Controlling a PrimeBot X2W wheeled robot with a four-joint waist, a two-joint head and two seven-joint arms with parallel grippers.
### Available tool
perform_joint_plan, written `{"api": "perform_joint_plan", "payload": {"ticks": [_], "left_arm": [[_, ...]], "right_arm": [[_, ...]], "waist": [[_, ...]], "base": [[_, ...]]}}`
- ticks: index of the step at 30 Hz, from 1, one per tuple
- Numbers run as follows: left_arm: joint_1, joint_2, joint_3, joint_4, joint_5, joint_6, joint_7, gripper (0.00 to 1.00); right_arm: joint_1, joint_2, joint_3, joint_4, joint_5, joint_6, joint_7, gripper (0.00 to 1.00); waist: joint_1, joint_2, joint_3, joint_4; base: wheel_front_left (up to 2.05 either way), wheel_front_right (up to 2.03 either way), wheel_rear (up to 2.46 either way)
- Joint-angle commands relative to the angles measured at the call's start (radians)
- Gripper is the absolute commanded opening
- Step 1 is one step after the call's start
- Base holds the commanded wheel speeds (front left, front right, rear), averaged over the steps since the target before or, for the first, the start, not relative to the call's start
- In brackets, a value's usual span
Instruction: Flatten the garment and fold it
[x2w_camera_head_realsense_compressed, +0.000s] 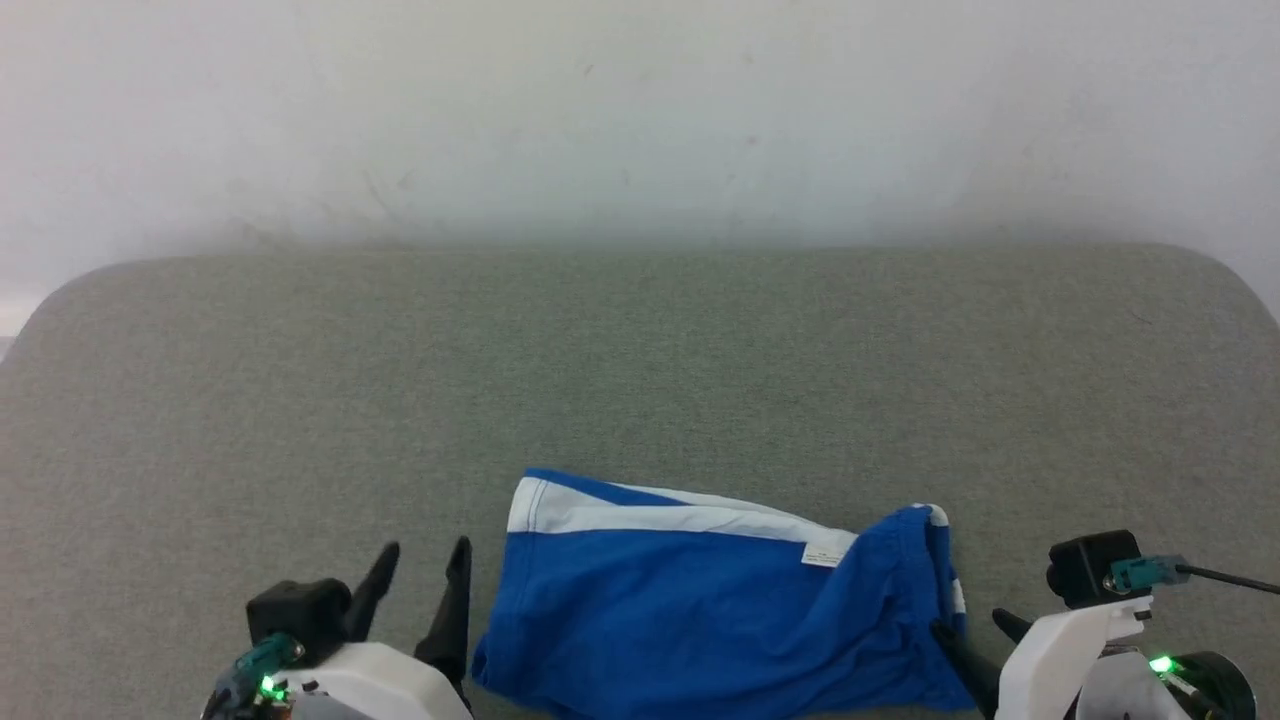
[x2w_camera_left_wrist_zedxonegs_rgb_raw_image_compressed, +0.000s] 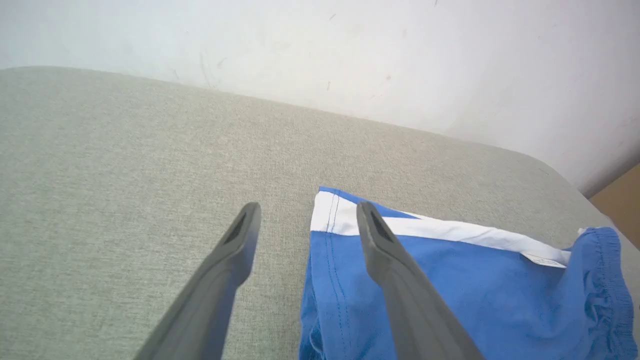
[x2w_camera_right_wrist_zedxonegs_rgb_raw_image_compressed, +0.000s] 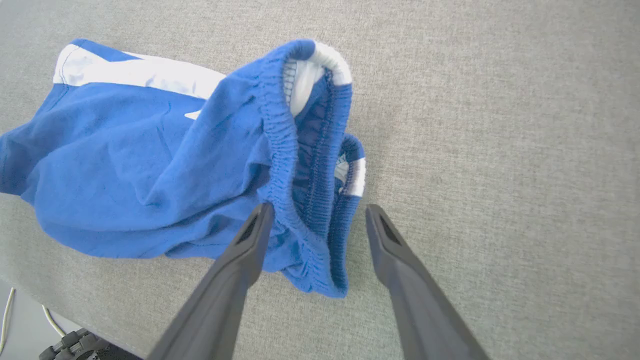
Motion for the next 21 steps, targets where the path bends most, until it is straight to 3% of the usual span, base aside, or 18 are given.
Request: {"api": "perform_joint_plan", "payload": {"ticks": [1,8,18,19,20,21], "left_arm": [[-0.020,0.008,0.006,-0.004,0.037,0.012,-0.049,1.00],[-0.033,0.028,0.011,-0.004,0.169,0.056,-0.219,1.00],[0.019,0.044,0.030,-0.047,0.255,0.087,-0.263,1.00],[0.021,0.043,0.031,-0.047,0.257,0.087,-0.263,1.00],[0.022,0.041,0.031,-0.046,0.258,0.085,-0.264,1.00],[0.023,0.039,0.031,-0.047,0.259,0.084,-0.264,1.00]], "right_arm": [[-0.019,0.009,-0.007,0.000,-0.008,-0.001,0.020,1.00],[-0.092,0.019,-0.026,0.125,-0.033,-0.001,0.079,1.00],[-0.182,0.037,-0.044,0.382,-0.043,-0.001,0.092,1.00],[-0.185,0.040,-0.039,0.399,-0.035,-0.001,0.099,0.78],[-0.186,0.042,-0.034,0.411,-0.028,-0.001,0.106,0.36],[-0.187,0.043,-0.027,0.417,-0.022,-0.001,0.109,0.21]], "waist": [[0.0001,0.0001,-0.007,0.021],[0.0001,0.0001,0.015,0.071],[0.0001,0.0001,0.061,0.110],[0.0001,0.0001,0.062,0.112],[0.0001,0.0001,0.062,0.113],[0.0001,0.0001,0.062,0.114]], "base": [[0.00,0.00,0.00],[0.00,0.00,0.00],[0.00,0.00,0.00],[0.00,0.00,0.00],[0.00,0.00,0.00],[0.00,0.00,0.00]]}}
